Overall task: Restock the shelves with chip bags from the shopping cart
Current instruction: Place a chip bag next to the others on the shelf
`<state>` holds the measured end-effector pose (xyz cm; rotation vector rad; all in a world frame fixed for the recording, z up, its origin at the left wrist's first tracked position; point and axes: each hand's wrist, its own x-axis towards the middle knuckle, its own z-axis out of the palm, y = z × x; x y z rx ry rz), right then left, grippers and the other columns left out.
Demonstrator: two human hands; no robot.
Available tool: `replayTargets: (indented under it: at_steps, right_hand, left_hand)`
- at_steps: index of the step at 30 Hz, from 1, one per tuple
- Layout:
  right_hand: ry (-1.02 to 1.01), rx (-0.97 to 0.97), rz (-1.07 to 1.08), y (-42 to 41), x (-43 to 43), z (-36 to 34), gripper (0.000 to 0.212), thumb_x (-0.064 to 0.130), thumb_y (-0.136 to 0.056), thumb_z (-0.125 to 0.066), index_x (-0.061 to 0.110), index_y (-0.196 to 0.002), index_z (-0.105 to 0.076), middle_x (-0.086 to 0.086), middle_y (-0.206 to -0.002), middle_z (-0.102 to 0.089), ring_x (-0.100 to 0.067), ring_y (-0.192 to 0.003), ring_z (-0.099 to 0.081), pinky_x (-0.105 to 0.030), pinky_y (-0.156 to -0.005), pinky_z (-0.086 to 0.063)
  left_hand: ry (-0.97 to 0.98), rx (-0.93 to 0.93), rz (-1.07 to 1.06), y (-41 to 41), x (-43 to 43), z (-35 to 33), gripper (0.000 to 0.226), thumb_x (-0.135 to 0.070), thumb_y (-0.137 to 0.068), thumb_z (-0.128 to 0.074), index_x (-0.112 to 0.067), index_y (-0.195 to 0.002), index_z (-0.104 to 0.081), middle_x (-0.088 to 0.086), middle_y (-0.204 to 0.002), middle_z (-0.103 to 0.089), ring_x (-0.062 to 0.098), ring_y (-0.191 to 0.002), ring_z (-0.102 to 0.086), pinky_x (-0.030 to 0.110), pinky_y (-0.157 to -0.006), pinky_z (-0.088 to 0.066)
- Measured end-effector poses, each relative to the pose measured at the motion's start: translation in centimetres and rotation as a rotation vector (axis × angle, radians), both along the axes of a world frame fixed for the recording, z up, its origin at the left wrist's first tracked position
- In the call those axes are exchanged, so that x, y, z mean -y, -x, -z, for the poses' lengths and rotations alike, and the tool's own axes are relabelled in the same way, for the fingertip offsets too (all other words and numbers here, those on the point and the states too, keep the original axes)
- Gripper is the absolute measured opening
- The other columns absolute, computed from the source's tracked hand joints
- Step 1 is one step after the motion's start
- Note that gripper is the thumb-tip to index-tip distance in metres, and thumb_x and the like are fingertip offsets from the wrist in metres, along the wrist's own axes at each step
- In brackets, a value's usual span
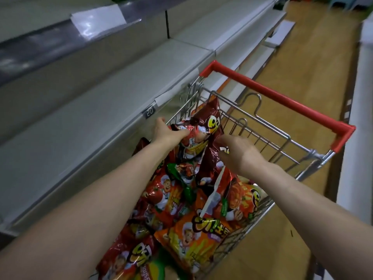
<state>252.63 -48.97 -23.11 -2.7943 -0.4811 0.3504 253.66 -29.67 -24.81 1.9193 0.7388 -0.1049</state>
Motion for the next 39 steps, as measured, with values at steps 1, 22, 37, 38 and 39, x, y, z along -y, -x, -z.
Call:
replayTargets:
  at_steps: [1,22,37,38,39]
  right_hand:
    - [-0.002,-0.013,-0.001,-0.1,-0.2,0.3,0.039,0.018,-0.096,-0.05,0.017,-0.135,-0.05,-0.006,-0.127,-0.059,-0.026,-0.117,-0.053,-0.039,-0.095,-0.048]
    - [-0.995,-0.679,0.525,0.7,0.4,-0.6,0.072,0.065,-0.067,-0.067,0.016,-0.119,-0.06,-0.003,-0.104,-0.074,-0.024,-0.1,-0.068,-0.045,-0.097,-0.049]
    - [-1.136,-0.555,0.576,0.0,3.8,-2.6,0.043,0.025,-0.08,-0.077,0.011,-0.116,-0.057,-0.011,-0.105,-0.073,-0.026,-0.089,-0.073,-0.036,-0.074,-0.059]
    - [-1.104,-0.518,0.586,-0.1,4.2,-2.8,0.045,0.024,-0.079,-0.078,0.01,-0.117,-0.057,-0.01,-0.105,-0.073,-0.024,-0.087,-0.073,-0.034,-0.072,-0.059]
    - [-1.076,-0.468,0.603,-0.2,4.7,-2.9,0.045,0.024,-0.078,-0.079,0.011,-0.116,-0.057,-0.008,-0.104,-0.073,-0.022,-0.086,-0.073,-0.032,-0.07,-0.059]
  left_hand:
    - [0.002,0.005,0.014,-0.3,0.2,0.4,0.093,-0.036,-0.074,-0.082,-0.016,-0.146,-0.026,0.009,-0.143,-0.041,0.03,-0.123,-0.052,0.042,-0.102,-0.044]
    - [0.784,0.003,0.112,5.4,-0.6,1.4,0.037,-0.018,-0.08,-0.067,-0.007,-0.115,-0.061,0.017,-0.112,-0.069,0.025,-0.09,-0.072,0.034,-0.068,-0.06]
    - [0.431,0.055,0.374,2.0,5.6,-1.7,0.068,-0.071,-0.055,-0.078,-0.023,-0.103,-0.073,0.0,-0.111,-0.072,0.021,-0.109,-0.065,0.043,-0.102,-0.046]
    - [0.498,-0.006,0.384,2.1,5.9,-1.8,0.076,-0.076,-0.058,-0.073,-0.024,-0.112,-0.07,0.003,-0.116,-0.071,0.023,-0.109,-0.066,0.043,-0.099,-0.048]
    - [0.569,-0.06,0.393,2.3,6.2,-1.6,0.076,-0.077,-0.066,-0.063,-0.023,-0.119,-0.066,0.004,-0.116,-0.07,0.024,-0.106,-0.067,0.042,-0.094,-0.052]
